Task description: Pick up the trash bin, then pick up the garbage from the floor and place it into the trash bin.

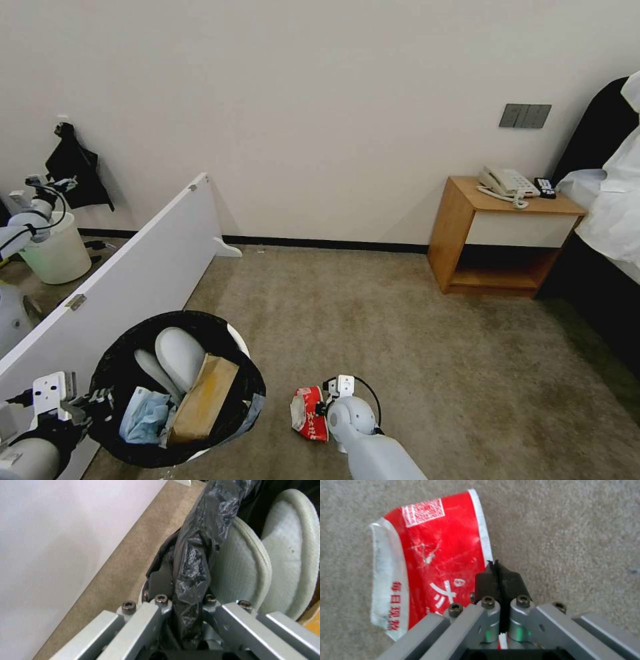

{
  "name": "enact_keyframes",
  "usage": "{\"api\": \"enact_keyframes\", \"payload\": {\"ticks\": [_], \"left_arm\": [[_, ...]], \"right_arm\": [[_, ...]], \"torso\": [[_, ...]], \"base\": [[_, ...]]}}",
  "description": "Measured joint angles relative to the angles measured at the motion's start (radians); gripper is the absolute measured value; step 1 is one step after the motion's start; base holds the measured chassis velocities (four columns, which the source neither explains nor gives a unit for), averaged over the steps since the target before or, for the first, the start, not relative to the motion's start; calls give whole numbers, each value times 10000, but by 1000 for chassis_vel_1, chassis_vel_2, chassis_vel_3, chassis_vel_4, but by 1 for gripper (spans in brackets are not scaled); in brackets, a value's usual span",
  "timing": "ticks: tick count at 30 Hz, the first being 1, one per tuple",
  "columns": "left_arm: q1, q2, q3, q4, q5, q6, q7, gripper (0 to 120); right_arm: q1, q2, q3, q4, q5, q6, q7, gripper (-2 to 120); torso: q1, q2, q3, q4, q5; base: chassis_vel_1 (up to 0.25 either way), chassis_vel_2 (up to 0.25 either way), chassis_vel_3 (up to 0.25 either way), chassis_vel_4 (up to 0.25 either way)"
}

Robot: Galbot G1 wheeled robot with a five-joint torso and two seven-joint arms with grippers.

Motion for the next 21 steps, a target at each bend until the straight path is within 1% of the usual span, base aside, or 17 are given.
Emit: {"api": "enact_keyframes", "payload": {"ticks": [12,16,18,19,20,21], "left_arm": [[-45,25,8,5,-26,0,-4,3],[-42,30,6,7,-29,0,-3,3],[-39,32,2,7,-37,0,-3,3],[-39,32,2,7,-37,0,-3,3],[-38,34,-1,7,-39,0,-3,3],[-36,45,-12,7,-46,0,-3,3]], "right_arm": [[12,-130,-107,180,64,-20,-115,0],[-55,-217,-203,436,96,-15,-181,0],[-196,-380,-422,981,273,-53,-25,0],[-196,-380,-422,981,273,-53,-25,0],[-237,-437,-478,1134,318,-67,7,2],[-333,-603,-670,1575,402,-80,62,8]], "torso": [[0,0,0,0,0],[1,0,0,-1,0],[0,0,0,1,0],[0,0,0,1,0],[1,0,0,0,0],[0,0,0,-2,0]], "base": [[0,0,0,0],[0,0,0,0],[0,0,0,0],[0,0,0,0],[0,0,0,0],[0,0,0,0]]}}
